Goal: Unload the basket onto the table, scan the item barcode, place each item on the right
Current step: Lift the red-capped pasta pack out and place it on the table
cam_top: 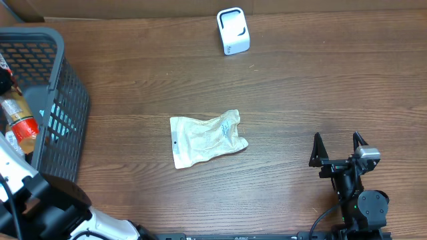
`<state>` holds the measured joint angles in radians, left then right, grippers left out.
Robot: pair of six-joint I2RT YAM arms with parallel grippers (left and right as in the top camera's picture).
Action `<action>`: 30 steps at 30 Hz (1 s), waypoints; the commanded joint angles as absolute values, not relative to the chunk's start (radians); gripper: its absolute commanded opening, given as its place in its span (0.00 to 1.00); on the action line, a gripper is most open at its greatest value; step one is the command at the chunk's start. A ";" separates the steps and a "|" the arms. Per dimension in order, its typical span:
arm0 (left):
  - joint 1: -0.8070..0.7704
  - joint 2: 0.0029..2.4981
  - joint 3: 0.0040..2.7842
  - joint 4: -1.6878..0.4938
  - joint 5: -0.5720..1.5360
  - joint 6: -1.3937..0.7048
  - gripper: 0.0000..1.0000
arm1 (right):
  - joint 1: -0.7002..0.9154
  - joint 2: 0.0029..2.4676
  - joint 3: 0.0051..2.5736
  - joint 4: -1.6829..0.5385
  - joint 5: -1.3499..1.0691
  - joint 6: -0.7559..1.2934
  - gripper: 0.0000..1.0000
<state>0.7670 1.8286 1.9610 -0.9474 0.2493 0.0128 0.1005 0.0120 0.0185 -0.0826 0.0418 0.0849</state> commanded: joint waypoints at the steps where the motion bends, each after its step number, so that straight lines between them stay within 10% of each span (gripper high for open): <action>1: 0.764 1.681 2.013 -0.917 0.375 -0.008 0.04 | 0.107 0.003 0.008 -0.078 0.051 0.081 1.00; 13: 0.694 1.391 2.013 -0.934 0.477 0.001 0.04 | 0.107 0.003 0.008 -0.078 0.051 0.081 1.00; 30: -0.008 1.567 1.718 -1.122 0.208 -0.181 0.05 | 0.107 0.003 0.008 -0.078 0.051 0.081 1.00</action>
